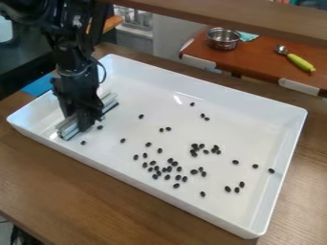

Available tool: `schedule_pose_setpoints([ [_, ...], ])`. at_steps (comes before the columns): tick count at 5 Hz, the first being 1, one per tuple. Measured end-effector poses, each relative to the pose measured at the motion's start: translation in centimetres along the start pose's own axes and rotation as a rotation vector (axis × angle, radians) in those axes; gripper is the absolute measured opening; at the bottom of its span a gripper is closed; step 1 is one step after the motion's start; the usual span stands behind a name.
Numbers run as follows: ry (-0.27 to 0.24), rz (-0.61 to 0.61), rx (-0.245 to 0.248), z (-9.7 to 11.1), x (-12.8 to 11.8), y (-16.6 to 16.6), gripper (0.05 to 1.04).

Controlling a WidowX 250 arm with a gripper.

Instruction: Sweep into pile

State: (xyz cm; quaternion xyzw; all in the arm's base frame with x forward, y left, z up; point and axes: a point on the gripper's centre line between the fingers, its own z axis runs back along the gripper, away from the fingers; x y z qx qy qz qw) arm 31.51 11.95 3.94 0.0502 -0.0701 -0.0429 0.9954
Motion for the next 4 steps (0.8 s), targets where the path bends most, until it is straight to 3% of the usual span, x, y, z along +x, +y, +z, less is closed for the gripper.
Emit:
schedule_pose_setpoints([
  [4,-0.006,-0.012,-0.044,0.5,-1.0,-6.9,0.388],
])
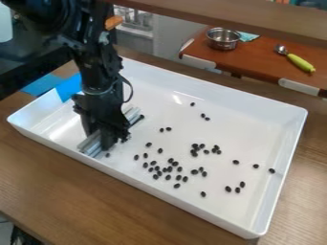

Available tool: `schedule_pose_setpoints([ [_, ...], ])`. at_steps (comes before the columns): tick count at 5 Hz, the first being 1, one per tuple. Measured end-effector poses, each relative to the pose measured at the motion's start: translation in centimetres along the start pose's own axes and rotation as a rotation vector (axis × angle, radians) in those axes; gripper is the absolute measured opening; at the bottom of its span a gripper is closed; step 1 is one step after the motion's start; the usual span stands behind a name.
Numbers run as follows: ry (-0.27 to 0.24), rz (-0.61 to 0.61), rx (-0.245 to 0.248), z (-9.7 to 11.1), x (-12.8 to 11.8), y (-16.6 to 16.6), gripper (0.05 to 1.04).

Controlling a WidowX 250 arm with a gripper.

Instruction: Sweep into pile

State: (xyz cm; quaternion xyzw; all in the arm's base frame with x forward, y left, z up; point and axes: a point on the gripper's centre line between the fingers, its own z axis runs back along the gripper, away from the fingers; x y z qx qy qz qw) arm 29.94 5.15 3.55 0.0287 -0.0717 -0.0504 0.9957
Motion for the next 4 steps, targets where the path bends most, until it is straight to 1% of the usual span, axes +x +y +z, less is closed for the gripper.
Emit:
schedule_pose_setpoints([
  [2,-0.026,0.02,-0.042,-0.1,0.9,-4.1,0.388],
  [3,-0.036,0.013,-0.08,0.1,1.4,-7.6,0.387],
  [4,-0.041,0.022,-0.109,0.1,1.6,-9.6,0.387],
])
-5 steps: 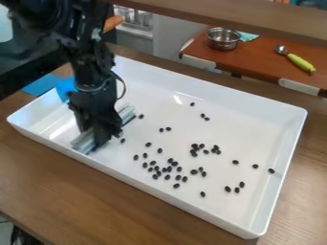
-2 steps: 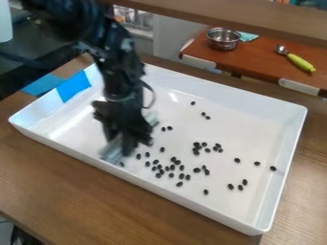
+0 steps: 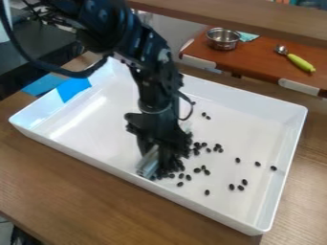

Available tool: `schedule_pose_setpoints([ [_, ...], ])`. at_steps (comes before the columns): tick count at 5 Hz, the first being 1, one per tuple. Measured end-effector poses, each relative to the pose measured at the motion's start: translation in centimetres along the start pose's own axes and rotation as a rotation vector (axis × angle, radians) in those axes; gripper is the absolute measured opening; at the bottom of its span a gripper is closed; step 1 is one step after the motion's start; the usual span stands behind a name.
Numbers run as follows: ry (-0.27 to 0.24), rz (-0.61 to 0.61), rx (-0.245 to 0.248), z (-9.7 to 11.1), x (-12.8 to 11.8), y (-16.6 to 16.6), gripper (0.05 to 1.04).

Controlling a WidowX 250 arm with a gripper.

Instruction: Sweep into pile

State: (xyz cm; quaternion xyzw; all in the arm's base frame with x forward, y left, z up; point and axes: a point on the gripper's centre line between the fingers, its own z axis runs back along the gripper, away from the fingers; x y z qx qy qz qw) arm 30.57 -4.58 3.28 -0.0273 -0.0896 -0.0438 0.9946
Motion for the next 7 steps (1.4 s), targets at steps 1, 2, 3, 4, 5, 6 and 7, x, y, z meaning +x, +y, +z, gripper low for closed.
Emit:
schedule_pose_setpoints([
  [1,-0.013,-0.054,-0.04,-0.2,0.0,-3.6,0.387],
  [2,-0.024,-0.049,-0.076,-0.3,0.0,-6.0,0.387],
  [3,-0.036,-0.047,-0.107,-0.5,0.6,-8.2,0.387],
  [4,-0.039,-0.028,-0.108,-0.4,0.7,-8.6,0.387],
  [5,-0.034,-0.008,-0.107,0.0,0.5,-8.1,0.387],
  [6,-0.003,0.065,-0.137,2.4,-0.2,-3.9,0.387],
  [7,-0.028,0.13,-0.178,5.7,0.2,1.1,0.387],
])
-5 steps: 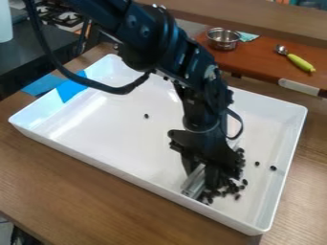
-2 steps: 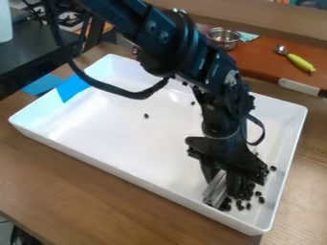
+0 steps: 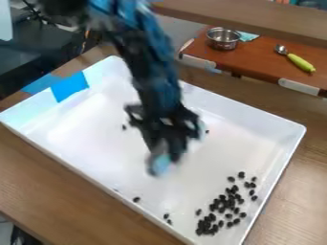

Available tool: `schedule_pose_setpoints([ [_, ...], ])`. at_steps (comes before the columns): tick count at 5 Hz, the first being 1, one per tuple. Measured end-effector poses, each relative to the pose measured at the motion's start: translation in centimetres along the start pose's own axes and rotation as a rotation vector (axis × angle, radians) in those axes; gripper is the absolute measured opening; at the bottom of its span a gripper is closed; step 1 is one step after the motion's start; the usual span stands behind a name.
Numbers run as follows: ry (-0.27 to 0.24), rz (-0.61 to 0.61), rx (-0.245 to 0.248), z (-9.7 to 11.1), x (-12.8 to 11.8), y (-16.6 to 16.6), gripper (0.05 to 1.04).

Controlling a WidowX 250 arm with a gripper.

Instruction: Sweep into pile

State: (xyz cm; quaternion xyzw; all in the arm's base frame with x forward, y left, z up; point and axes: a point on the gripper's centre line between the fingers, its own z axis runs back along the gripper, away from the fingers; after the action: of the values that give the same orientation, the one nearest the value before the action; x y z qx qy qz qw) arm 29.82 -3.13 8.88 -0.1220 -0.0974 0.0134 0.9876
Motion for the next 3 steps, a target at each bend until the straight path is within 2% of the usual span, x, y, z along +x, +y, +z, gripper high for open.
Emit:
schedule_pose_setpoints([
  [1,-0.024,0.027,-0.032,2.6,0.7,3.3,0.387],
  [2,-0.066,0.043,0.028,5.5,1.5,8.3,0.387],
  [3,-0.068,0.032,0.139,4.9,1.8,12.4,0.387],
])
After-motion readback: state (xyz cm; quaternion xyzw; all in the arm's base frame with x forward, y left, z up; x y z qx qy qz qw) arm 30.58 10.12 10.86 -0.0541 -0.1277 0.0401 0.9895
